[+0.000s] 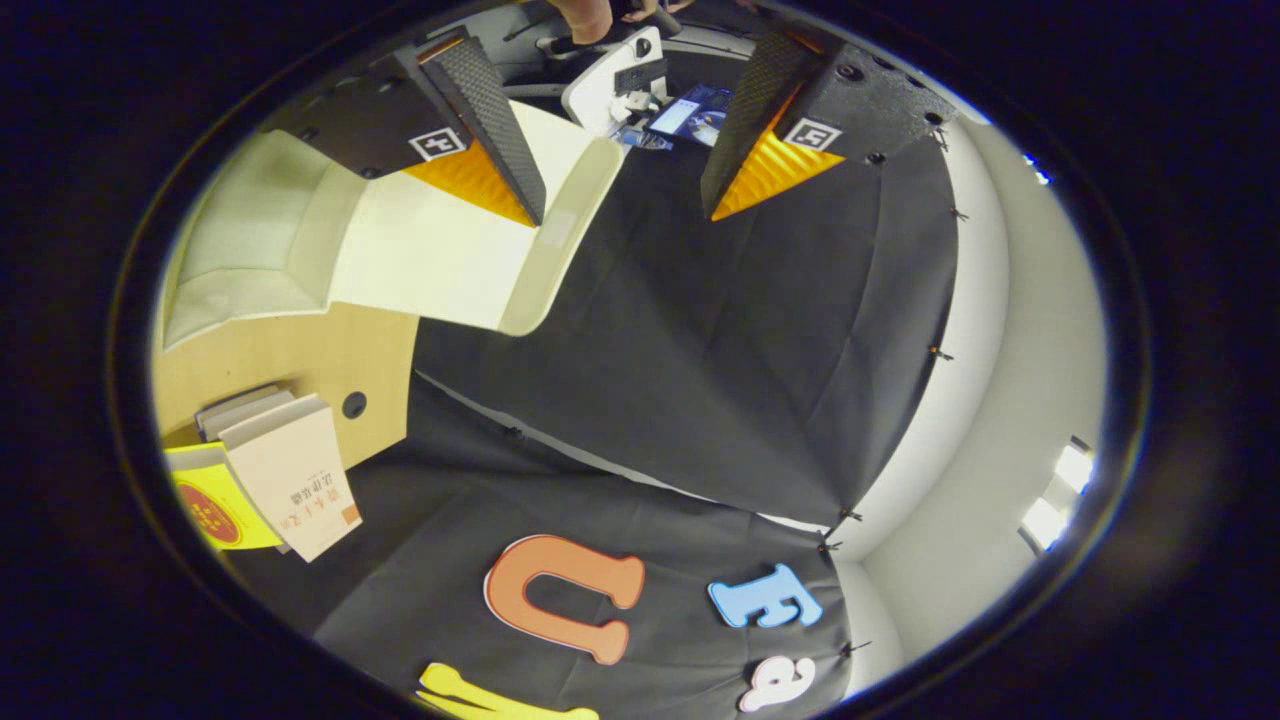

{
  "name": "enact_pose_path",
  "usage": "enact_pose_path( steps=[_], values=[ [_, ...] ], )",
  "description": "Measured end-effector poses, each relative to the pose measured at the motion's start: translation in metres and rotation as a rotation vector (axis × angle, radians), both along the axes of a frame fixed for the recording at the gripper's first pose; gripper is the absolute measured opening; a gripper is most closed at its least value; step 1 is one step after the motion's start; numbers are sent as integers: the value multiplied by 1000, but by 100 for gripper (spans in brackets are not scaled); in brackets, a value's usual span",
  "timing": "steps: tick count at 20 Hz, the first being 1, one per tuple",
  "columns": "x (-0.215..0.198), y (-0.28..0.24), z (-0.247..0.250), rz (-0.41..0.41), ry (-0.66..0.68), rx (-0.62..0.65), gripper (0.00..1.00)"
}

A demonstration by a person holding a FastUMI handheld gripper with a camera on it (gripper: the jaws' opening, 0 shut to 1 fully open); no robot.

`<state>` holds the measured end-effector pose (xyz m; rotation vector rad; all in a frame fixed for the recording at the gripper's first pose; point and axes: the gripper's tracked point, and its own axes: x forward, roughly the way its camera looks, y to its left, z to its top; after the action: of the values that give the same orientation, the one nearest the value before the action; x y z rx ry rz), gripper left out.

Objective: Open the storage box then place both shoes into the box .Put the left shoe in first, then the right shoe, with the right side of both shoes facing outward in a uniform manner.

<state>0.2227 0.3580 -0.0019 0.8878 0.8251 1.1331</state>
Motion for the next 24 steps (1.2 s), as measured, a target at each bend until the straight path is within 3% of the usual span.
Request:
enact_pose_path(
  steps=[9,18,24],
  values=[
    [-17,-86,-23,-99,-46,-126,100],
    [-16,-206,-114,-246,-19,-403,100],
    [-10,-302,-192,-341,14,-714,100]
  ],
)
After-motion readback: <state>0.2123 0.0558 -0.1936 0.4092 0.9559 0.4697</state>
